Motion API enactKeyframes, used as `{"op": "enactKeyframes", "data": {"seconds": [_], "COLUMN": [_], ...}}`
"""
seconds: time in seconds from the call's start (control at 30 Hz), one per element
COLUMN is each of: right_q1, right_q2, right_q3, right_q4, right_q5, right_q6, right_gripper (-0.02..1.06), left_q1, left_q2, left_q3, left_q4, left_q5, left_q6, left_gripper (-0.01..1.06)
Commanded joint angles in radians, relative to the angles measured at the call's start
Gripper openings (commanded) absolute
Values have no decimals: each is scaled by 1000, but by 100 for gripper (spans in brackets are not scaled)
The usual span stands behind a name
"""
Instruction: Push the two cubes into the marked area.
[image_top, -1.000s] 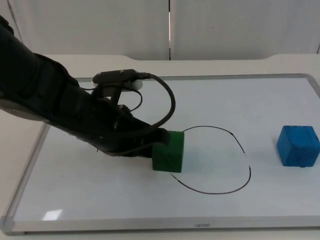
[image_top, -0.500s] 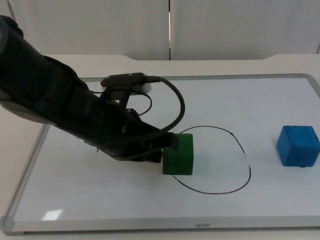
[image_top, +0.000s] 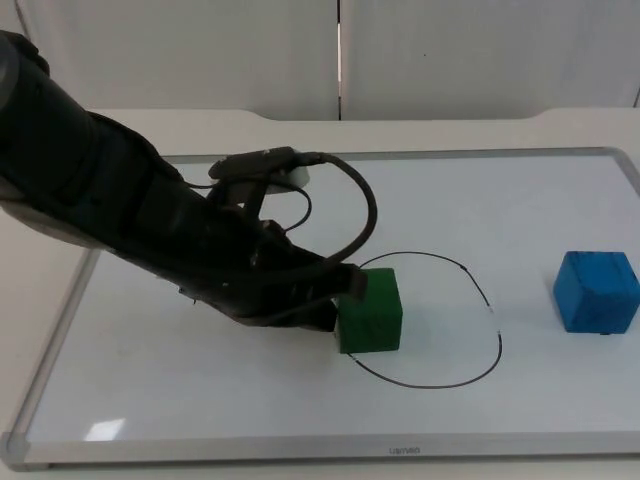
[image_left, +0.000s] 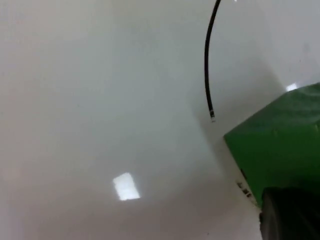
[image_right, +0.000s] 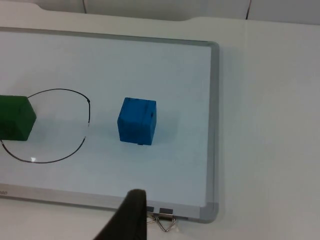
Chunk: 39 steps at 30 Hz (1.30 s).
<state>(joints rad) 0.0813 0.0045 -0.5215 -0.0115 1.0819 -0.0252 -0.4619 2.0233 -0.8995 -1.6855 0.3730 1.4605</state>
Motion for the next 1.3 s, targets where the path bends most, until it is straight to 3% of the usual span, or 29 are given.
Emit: {"op": "enactKeyframes", "data": {"seconds": [0.0, 0.57, 0.87, 1.27], "right_q1": [1, 1, 0, 0], "right_q2": [-4, -4, -4, -4], "right_q3": [6, 6, 6, 6], "right_q4": [-3, -3, -5, -5], "right_q5": [-3, -3, -3, -3], "right_q6": [-6, -6, -6, -6], "right_gripper": [105, 105, 105, 105], "left_q1": [-7, -29, -47, -47], "left_q2": [-1, -1, -1, -1], "left_q3": [-2, -13, -13, -27], "left_q4": [-24, -42, -59, -58], "left_q5": [12, 2, -73, -75], "left_q6": [-1, 22, 44, 56], "left_gripper": [0, 0, 0, 0]}}
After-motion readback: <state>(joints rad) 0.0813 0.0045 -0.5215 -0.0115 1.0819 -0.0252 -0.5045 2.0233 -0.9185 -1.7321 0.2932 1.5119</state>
